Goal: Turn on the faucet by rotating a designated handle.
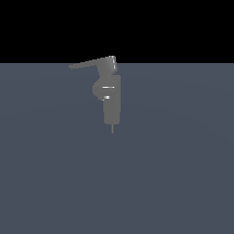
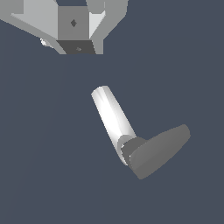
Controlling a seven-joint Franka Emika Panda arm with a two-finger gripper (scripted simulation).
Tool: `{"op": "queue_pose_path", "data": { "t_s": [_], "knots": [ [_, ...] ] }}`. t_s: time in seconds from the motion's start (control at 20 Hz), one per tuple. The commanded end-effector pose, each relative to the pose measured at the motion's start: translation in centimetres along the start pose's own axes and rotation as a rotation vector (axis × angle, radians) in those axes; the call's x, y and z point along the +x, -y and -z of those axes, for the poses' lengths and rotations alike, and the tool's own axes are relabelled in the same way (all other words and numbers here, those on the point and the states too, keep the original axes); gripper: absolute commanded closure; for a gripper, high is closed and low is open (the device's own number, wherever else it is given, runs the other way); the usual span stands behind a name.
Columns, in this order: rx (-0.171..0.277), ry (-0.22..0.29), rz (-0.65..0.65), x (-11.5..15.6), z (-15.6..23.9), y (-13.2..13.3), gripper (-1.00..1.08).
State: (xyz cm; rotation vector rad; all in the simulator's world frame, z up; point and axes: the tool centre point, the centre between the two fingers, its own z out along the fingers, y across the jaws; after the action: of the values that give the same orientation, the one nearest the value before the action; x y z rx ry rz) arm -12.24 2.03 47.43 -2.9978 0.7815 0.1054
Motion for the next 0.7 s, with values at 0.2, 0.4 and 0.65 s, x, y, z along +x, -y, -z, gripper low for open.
{"op": "queue_pose_path", "data": {
  "t_s": [0.2,0.4,0.65],
  "knots": [
    [-0.005,0.022,-0.151,2.8,-1.2,2.8,1.08],
    [-0.011,0.034,-0.244,4.4,-2.2,4.5,1.08],
    [-0.023,0.046,-0.361,6.3,-3.7,6.7,1.08]
  ]
}}
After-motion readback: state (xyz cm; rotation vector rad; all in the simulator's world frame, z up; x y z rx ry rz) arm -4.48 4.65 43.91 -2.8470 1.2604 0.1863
